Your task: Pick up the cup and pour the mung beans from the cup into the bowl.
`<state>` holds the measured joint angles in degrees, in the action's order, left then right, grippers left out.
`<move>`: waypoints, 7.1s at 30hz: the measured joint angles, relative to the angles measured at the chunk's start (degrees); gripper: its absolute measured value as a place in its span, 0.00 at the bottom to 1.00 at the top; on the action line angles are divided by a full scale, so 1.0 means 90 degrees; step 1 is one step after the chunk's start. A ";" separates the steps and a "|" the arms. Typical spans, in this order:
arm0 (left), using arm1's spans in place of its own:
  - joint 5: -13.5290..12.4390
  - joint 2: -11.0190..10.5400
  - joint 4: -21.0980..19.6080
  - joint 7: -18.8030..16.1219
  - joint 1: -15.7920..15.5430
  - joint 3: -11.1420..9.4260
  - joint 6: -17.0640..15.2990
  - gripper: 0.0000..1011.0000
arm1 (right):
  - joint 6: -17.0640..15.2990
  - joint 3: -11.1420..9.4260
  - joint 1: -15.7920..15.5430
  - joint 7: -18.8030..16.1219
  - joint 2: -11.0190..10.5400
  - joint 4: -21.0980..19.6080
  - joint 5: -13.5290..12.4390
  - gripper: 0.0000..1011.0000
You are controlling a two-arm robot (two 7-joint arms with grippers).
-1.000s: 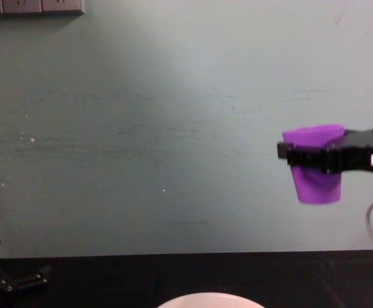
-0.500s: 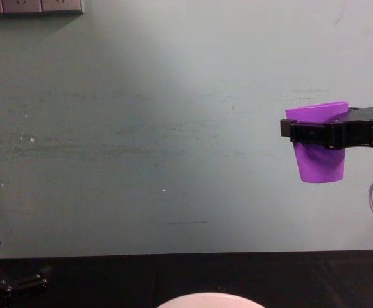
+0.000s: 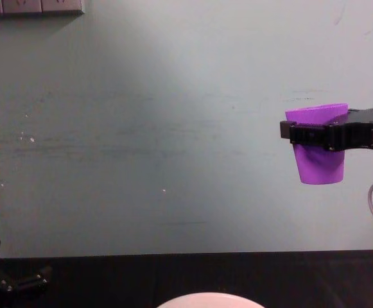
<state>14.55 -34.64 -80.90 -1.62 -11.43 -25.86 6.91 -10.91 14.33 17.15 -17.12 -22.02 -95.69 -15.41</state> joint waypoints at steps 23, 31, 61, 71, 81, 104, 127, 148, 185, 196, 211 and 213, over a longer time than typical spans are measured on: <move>0.0000 0.0000 0.0000 0.0000 0.0000 0.0000 0.0000 0.99 | 0.0016 -0.0001 -0.0004 0.0000 0.0002 0.0012 -0.0006 0.74; 0.0000 0.0000 0.0000 0.0000 0.0000 0.0000 0.0000 0.99 | 0.0016 -0.0001 -0.0005 0.0001 0.0002 0.0012 -0.0006 0.74; 0.0000 0.0000 0.0000 0.0000 0.0000 0.0000 0.0000 0.99 | 0.0016 -0.0001 -0.0004 0.0000 0.0002 0.0011 -0.0006 0.74; 0.0000 0.0000 0.0000 0.0000 0.0000 0.0000 0.0000 0.99 | 0.0015 -0.0001 -0.0004 0.0000 0.0002 0.0011 -0.0006 0.74; 0.0000 0.0000 0.0000 0.0000 0.0000 0.0000 0.0000 0.99 | 0.0016 -0.0001 -0.0004 0.0000 0.0002 0.0011 -0.0006 0.74; 0.0000 0.0000 0.0000 0.0000 0.0000 0.0000 0.0000 0.99 | 0.0015 -0.0001 -0.0004 0.0000 0.0002 0.0011 -0.0006 0.74; 0.0000 0.0000 0.0000 0.0000 0.0000 0.0000 0.0000 0.99 | 0.0015 -0.0001 -0.0004 0.0001 0.0002 0.0011 -0.0006 0.74; 0.0000 0.0000 0.0000 0.0000 0.0000 0.0000 0.0000 0.99 | 0.0015 -0.0001 -0.0004 0.0001 0.0002 0.0011 -0.0006 0.74; -0.0001 0.0000 0.0000 0.0000 0.0000 0.0000 0.0000 0.99 | 0.0016 -0.0001 -0.0004 0.0000 0.0002 0.0011 -0.0006 0.74; 0.0000 0.0000 0.0000 0.0000 0.0000 0.0000 0.0000 0.99 | 0.0015 -0.0001 -0.0004 0.0000 0.0002 0.0011 -0.0006 0.74; 0.0000 0.0000 0.0000 0.0000 0.0000 0.0000 0.0000 0.99 | 0.0016 -0.0001 -0.0004 0.0001 0.0002 0.0011 -0.0006 0.74; 0.0000 0.0000 0.0000 0.0000 0.0000 0.0000 0.0000 0.99 | 0.0015 -0.0001 -0.0004 0.0001 0.0002 0.0011 -0.0006 0.74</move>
<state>14.55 -34.65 -80.90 -1.62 -11.43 -25.86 6.91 -10.77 14.33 17.11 -17.11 -22.01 -95.59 -15.46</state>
